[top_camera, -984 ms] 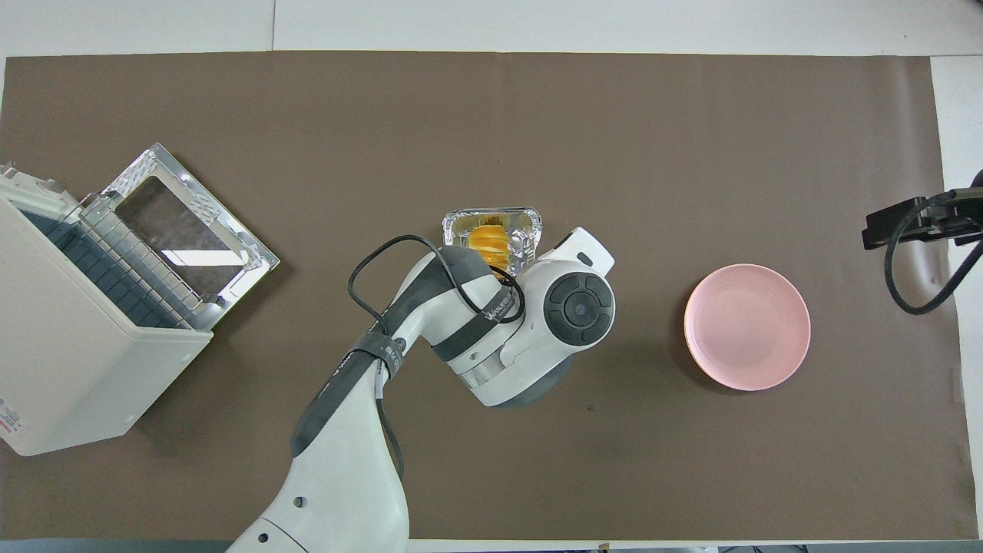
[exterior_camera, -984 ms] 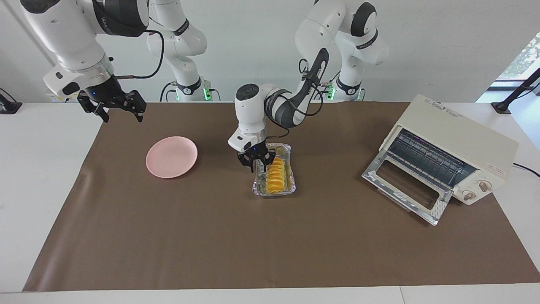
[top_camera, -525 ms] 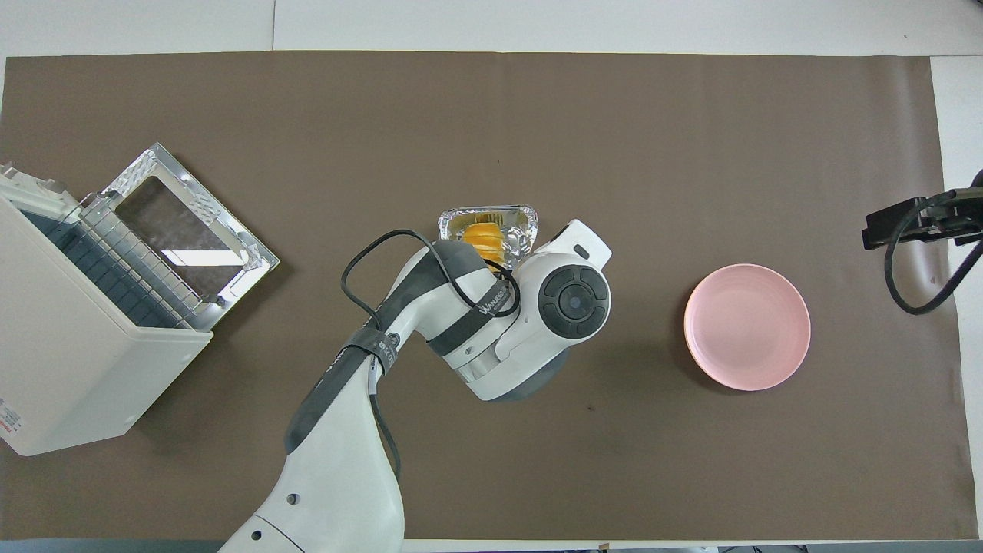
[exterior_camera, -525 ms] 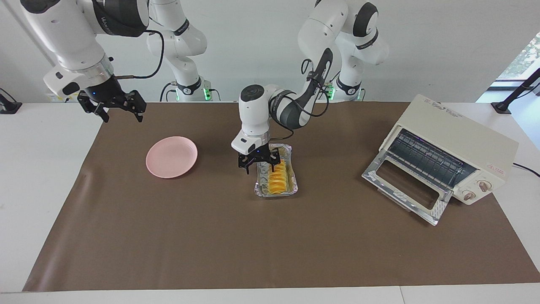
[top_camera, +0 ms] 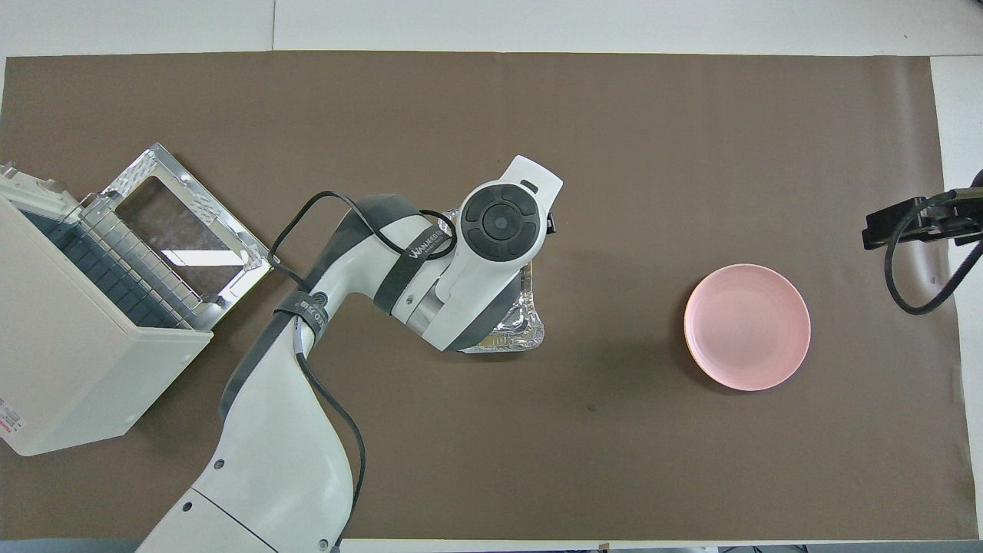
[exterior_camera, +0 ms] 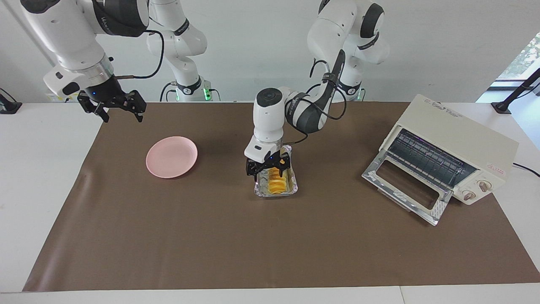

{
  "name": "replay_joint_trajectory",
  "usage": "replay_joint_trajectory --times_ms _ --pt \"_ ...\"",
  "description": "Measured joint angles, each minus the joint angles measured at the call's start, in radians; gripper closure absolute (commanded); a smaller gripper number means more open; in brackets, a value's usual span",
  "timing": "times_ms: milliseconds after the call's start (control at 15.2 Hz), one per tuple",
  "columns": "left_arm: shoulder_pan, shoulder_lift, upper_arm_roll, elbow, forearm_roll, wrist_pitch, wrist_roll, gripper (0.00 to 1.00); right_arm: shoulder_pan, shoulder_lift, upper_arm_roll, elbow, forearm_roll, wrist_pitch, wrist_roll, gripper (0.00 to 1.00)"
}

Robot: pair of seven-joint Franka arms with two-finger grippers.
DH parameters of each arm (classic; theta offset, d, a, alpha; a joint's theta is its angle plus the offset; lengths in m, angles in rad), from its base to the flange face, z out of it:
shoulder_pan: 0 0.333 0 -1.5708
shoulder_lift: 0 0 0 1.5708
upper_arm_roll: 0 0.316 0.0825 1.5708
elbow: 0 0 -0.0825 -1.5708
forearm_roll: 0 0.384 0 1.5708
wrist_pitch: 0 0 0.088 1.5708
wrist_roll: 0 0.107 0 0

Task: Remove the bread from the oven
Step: 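Set the foil tray on the table and open the left gripper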

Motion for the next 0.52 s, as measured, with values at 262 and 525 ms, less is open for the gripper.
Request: replay_joint_trajectory --times_ms 262,525 --pt "0.077 -0.099 0.002 0.005 -0.017 -0.092 0.105 0.00 0.000 0.000 0.000 0.000 0.000 0.000 0.000 0.00" --pt "0.187 -0.240 0.004 0.006 -0.018 -0.295 0.302 0.00 0.000 0.000 0.000 0.000 0.000 0.000 0.000 0.00"
